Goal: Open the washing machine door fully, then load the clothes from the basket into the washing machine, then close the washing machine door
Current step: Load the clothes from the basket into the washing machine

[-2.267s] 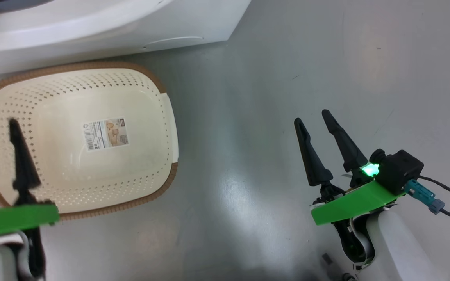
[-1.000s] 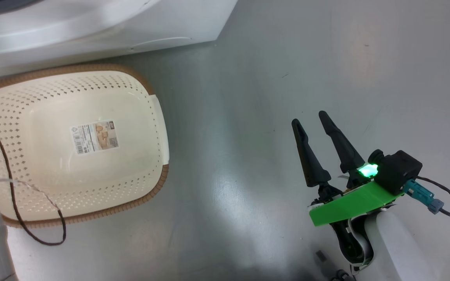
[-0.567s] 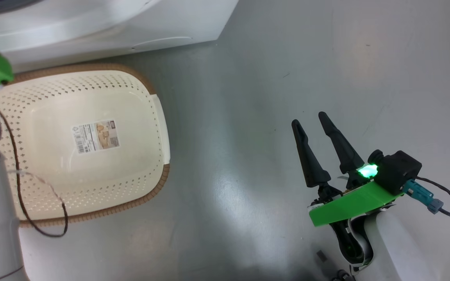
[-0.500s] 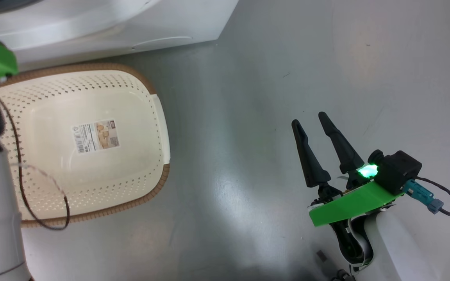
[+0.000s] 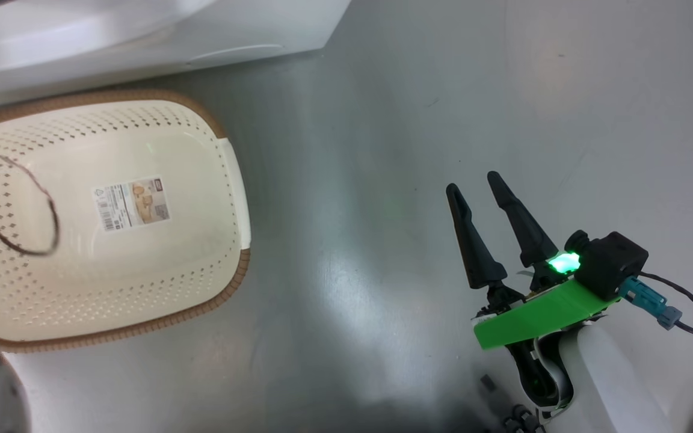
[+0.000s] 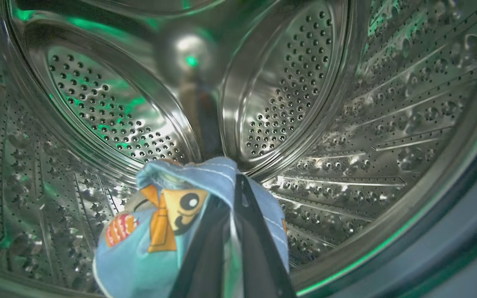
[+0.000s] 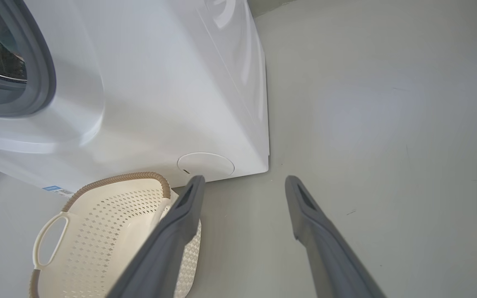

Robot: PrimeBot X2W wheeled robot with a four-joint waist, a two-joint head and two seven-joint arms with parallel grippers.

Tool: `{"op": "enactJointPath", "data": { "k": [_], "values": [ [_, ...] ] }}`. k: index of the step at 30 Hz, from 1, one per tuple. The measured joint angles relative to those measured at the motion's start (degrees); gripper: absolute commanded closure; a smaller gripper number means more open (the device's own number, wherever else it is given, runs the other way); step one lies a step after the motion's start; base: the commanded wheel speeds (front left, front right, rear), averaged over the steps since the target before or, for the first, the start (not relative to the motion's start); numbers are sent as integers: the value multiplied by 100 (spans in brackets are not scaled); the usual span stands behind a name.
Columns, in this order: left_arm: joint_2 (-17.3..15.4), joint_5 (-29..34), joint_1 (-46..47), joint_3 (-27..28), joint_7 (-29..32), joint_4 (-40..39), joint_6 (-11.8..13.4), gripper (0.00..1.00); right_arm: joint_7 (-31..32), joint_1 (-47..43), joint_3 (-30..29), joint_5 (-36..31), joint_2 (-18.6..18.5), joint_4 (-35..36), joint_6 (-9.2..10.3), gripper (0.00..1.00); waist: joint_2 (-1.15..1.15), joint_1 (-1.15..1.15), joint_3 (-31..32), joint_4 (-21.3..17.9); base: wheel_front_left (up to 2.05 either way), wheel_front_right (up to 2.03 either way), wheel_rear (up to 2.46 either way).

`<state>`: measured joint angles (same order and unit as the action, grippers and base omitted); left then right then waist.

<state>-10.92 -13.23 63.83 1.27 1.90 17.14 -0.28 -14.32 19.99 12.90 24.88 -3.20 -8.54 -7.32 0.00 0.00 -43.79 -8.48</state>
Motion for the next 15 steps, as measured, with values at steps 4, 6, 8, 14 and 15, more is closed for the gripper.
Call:
{"op": "enactJointPath", "data": {
  "k": [4,6,8,14,15],
  "values": [
    [-213,12,550,-36,4,285,-151,100,0,29,36,4,0,15,0,0,0,0,-114,-55,0,0,0],
    [-278,14,771,-59,4,433,-192,100,0,64,60,25,0,15,0,0,0,0,-172,-85,0,0,0],
    [-298,-29,980,-44,4,637,-235,100,0,83,100,48,0,14,0,0,0,0,-228,-116,0,0,0],
    [-472,-135,1695,-36,5,1106,-388,100,0,199,138,109,1,56,0,0,0,0,-512,-220,0,0,0],
    [-536,-152,1799,-56,12,1157,-415,100,0,233,144,110,0,58,0,0,0,0,-566,-235,0,0,0]
  ]
}}
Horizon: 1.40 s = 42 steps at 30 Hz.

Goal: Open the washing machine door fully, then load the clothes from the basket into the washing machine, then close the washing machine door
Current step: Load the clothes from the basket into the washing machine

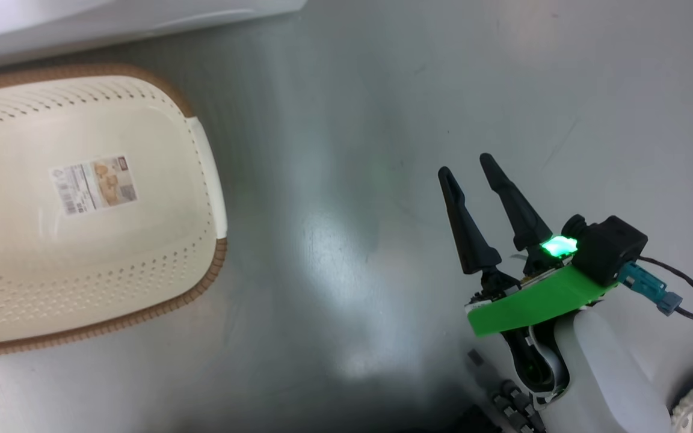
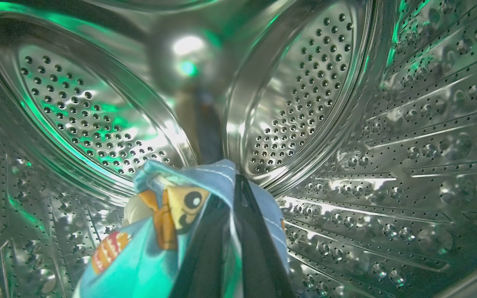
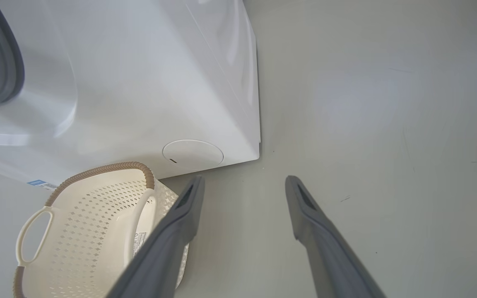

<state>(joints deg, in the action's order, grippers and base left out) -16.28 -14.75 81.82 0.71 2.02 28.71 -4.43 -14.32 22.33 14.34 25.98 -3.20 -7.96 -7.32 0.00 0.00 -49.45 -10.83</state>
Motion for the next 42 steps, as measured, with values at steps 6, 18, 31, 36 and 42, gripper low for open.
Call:
{"op": "enactJointPath", "data": {
  "k": [6,18,31,36,42],
  "values": [
    [-355,-318,655,29,318,260,-183,100,0,86,207,257,3,31,0,0,0,0,-382,-114,0,0,0],
    [-849,-612,1729,-328,905,567,-246,100,0,366,472,503,7,48,0,0,0,0,-894,-458,0,0,0],
    [-1094,-715,1703,-437,1753,968,-168,86,0,366,490,539,9,14,0,0,0,0,-849,-461,0,0,0],
    [-1060,-732,1507,-396,1499,989,-69,0,0,366,448,534,8,8,0,0,0,0,-769,-422,0,0,0],
    [-931,-824,1072,-391,1024,981,-34,0,0,365,314,464,7,4,0,0,0,0,-583,-327,0,0,0]
  ]
}}
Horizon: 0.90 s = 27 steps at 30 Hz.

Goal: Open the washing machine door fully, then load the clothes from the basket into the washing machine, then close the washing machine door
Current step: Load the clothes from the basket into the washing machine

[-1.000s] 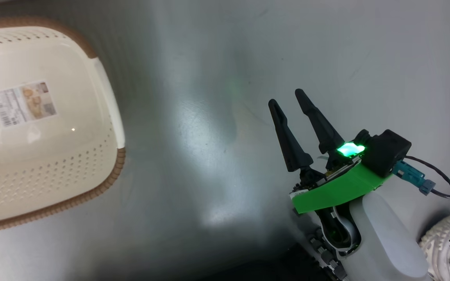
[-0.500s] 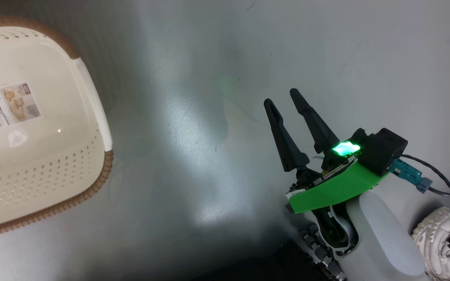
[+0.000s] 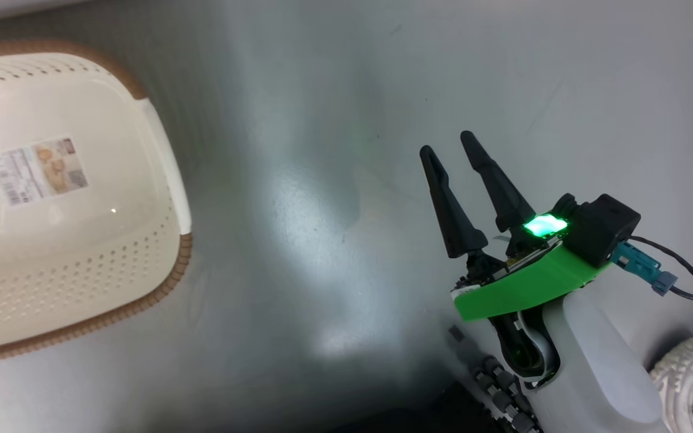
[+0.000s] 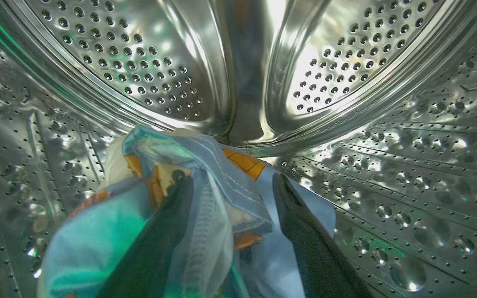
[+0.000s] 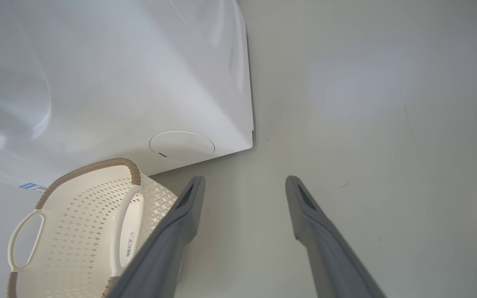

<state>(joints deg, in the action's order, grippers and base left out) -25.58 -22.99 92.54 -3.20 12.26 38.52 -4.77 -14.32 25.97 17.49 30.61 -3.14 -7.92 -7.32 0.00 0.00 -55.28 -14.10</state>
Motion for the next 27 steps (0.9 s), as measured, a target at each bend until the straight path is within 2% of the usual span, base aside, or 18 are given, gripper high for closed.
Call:
{"op": "enactJointPath", "data": {
  "k": [6,14,27],
  "values": [
    [126,10,-616,-7,-588,-112,108,0,0,-6,-130,-243,0,-48,0,0,0,0,265,135,0,0,0],
    [472,-154,-1494,-8,-1042,-250,108,0,0,-98,-367,-409,-4,-142,0,0,0,0,701,329,0,0,0],
    [1000,-382,-3594,-105,-1797,-1067,219,0,0,-517,-669,-705,-5,-365,0,0,0,0,1677,728,0,0,0]
  ]
}}
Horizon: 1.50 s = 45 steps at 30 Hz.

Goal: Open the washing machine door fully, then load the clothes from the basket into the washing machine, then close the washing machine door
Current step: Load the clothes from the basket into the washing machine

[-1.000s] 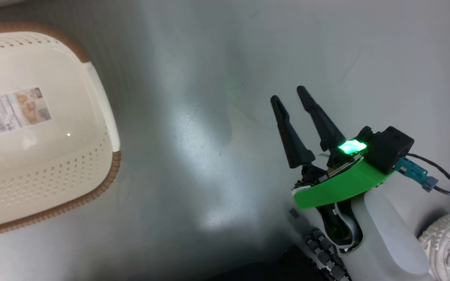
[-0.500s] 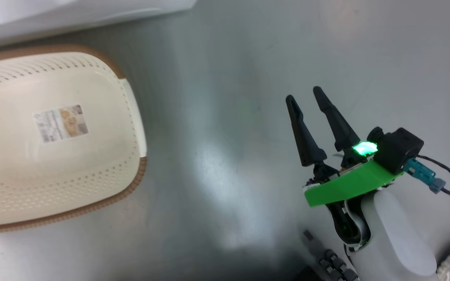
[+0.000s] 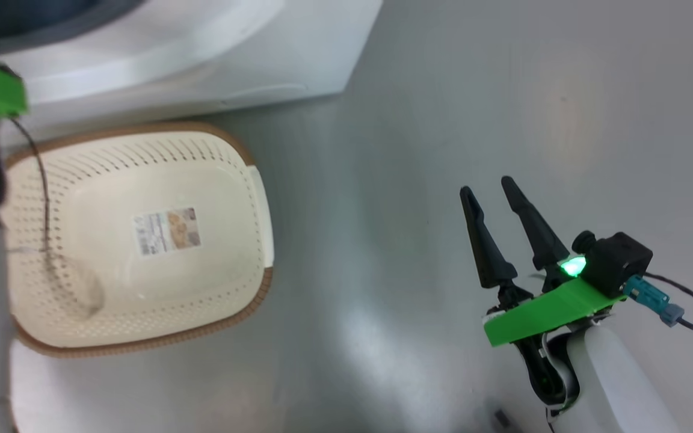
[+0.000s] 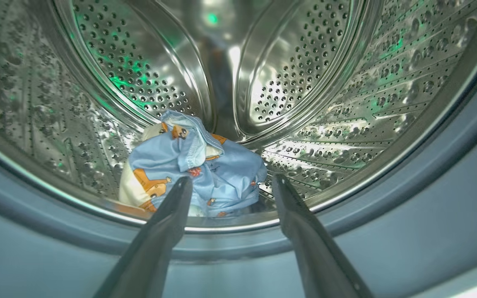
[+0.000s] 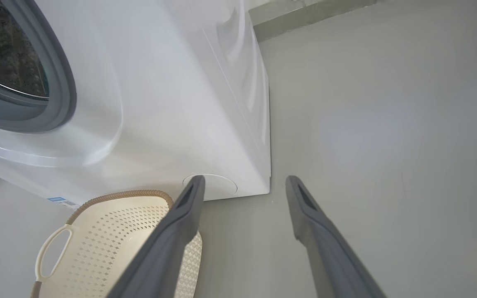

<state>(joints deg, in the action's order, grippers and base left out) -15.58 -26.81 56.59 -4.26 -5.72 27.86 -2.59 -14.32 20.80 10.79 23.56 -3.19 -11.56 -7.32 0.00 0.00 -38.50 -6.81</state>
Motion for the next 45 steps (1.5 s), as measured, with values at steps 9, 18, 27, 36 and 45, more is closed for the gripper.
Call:
{"op": "enactJointPath", "data": {
  "k": [9,18,27,36,45],
  "values": [
    [222,3,-1390,-77,-431,-660,210,0,0,-395,-114,-191,0,-113,0,0,0,0,746,230,0,0,0],
    [296,174,-2765,-189,-705,-1181,402,0,1,-845,-242,-258,1,-270,-1,0,0,0,1548,386,0,0,0],
    [372,510,-4154,-352,-858,-1700,488,0,1,-1340,-349,-345,8,-322,0,0,0,0,2448,486,0,0,0],
    [623,853,-5210,-63,-876,-2248,558,0,1,-1438,-388,-548,11,-279,0,0,0,0,3037,526,0,0,0],
    [1035,1287,-6263,385,-876,-2693,662,0,1,-1625,-326,-589,16,-244,0,0,0,0,3464,497,0,0,0]
  ]
}}
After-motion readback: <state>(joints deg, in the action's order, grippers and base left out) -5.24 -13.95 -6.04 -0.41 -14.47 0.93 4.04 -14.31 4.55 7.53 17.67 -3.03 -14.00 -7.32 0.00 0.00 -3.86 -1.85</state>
